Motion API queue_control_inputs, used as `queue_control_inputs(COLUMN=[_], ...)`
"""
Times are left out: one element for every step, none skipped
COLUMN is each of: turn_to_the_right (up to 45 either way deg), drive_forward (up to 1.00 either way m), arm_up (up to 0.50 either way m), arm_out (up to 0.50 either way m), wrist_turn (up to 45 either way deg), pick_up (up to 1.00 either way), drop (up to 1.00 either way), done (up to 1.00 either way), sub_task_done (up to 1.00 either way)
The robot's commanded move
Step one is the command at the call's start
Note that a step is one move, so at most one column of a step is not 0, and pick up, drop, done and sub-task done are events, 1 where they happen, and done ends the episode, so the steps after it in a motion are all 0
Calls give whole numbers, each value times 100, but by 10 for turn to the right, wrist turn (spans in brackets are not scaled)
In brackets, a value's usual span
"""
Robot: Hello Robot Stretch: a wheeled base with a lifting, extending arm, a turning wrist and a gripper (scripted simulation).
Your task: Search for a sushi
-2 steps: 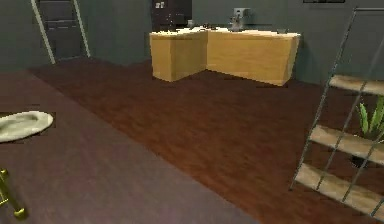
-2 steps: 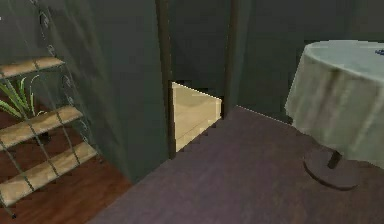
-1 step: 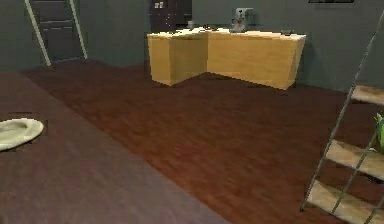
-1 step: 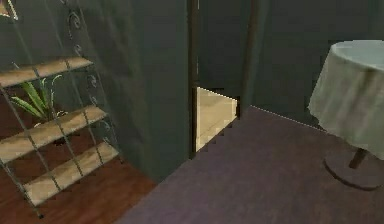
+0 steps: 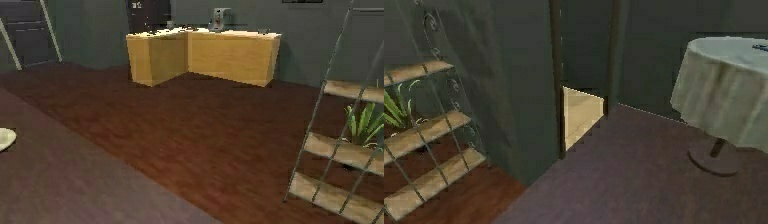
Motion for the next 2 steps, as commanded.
queue_control_inputs(turn_to_the_right=[0,0], drive_forward=[100,100], arm_up=[0,0], arm_out=[0,0], wrist_turn=[0,0], pick_up=[0,0], drop=[0,0], done=[0,0], sub_task_done=[0,0])
